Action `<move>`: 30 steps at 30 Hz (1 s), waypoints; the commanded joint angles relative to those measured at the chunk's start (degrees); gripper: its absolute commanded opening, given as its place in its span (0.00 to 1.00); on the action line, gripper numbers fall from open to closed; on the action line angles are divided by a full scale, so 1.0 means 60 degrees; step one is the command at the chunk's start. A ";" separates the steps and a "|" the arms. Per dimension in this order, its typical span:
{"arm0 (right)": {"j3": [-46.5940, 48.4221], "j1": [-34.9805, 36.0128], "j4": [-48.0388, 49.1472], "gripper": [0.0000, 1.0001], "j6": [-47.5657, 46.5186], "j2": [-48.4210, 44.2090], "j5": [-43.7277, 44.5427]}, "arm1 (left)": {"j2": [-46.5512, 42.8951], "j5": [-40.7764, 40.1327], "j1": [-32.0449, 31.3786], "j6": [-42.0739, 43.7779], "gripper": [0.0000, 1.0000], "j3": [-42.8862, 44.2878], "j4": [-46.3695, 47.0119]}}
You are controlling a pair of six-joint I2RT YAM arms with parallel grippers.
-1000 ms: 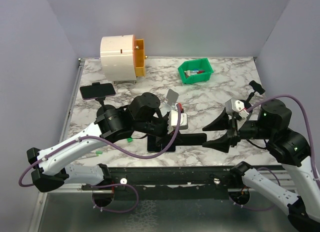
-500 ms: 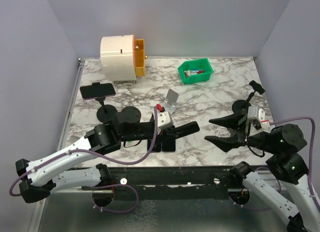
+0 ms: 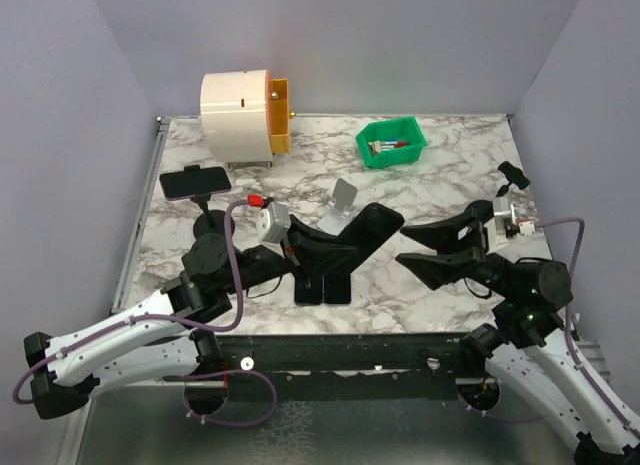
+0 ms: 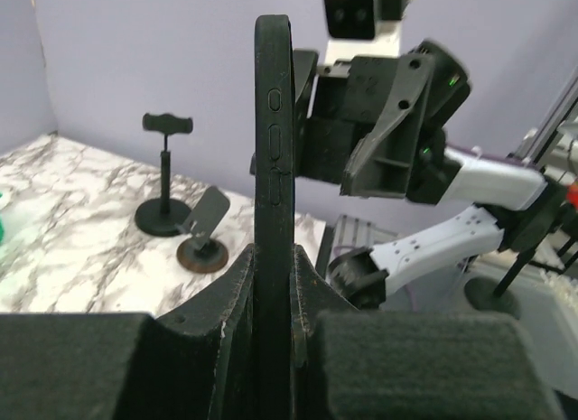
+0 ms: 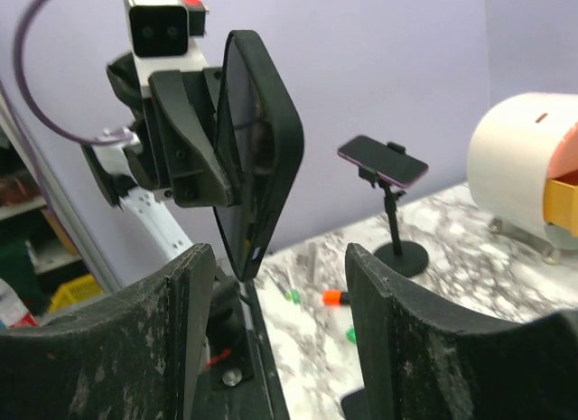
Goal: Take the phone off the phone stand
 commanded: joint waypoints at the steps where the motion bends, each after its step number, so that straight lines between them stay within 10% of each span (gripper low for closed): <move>1: -0.0494 0.0077 0.3344 0.65 0.2012 0.0642 0.0063 | -0.0187 0.0115 -0.0043 -0.0936 0.00 -0.0144 0.2033; 30: -0.0201 0.0067 0.8640 0.53 0.5199 0.4003 -0.0724 | 0.0474 0.0125 -0.0043 -0.1304 0.00 -0.0151 0.3154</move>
